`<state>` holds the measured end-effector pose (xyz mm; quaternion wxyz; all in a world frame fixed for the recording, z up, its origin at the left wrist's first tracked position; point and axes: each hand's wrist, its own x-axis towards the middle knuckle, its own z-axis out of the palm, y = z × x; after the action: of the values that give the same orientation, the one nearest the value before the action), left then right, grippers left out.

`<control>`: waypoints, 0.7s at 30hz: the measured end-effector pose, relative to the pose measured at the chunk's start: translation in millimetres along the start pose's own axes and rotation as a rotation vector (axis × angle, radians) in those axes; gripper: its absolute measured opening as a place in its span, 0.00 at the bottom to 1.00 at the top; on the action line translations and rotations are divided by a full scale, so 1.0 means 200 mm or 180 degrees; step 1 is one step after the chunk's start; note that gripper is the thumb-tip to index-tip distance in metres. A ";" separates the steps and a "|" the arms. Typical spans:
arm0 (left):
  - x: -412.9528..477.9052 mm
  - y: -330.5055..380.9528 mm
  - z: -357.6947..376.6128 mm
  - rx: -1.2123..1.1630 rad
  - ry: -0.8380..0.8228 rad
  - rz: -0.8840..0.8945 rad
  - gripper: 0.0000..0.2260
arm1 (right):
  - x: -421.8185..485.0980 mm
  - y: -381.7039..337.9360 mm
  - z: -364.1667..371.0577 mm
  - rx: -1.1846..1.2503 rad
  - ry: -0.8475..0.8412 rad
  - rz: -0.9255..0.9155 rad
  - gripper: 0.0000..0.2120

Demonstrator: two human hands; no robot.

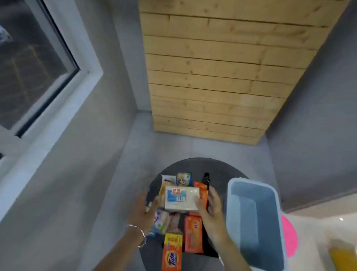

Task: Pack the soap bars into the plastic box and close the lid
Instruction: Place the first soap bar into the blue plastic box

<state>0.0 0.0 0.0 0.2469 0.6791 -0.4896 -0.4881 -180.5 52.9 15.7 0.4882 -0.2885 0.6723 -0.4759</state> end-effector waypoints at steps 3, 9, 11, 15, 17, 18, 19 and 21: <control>0.15 -0.17 0.12 0.0233 -0.0304 0.0233 0.30 | 0.07 0.25 0.15 -0.0029 -0.0008 0.0084 0.30; 0.49 -0.51 0.32 0.0140 -0.0359 0.0542 0.33 | 0.37 0.69 0.22 0.0190 0.0153 -0.0255 0.30; 0.57 -0.59 0.36 0.0124 -0.0392 0.0881 0.37 | 0.46 0.80 0.21 0.0300 0.0133 -0.0436 0.36; 0.66 -0.67 0.40 0.0452 -0.0836 0.1225 0.25 | 0.61 0.94 0.19 0.0622 0.0187 -0.0778 0.33; 0.70 -0.70 0.41 0.0619 -0.0854 0.1473 0.22 | 0.67 0.99 0.18 0.0669 0.0177 -0.0954 0.29; 0.71 -0.71 0.41 0.0689 -0.0833 0.1604 0.22 | 0.68 1.01 0.18 0.0695 0.0140 -0.1002 0.27; 0.72 -0.72 0.42 0.0761 -0.0793 0.1732 0.24 | 0.70 1.03 0.18 0.0722 0.0118 -0.1071 0.26; 0.72 -0.75 0.43 0.0917 -0.0757 0.1935 0.27 | 0.72 1.07 0.19 0.0768 0.0101 -0.1155 0.25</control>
<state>-7.9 -59.7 -216.7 0.2238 0.4686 -0.7584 -0.3939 -180.6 -1.4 -238.5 0.4148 -0.3367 0.5551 -0.6375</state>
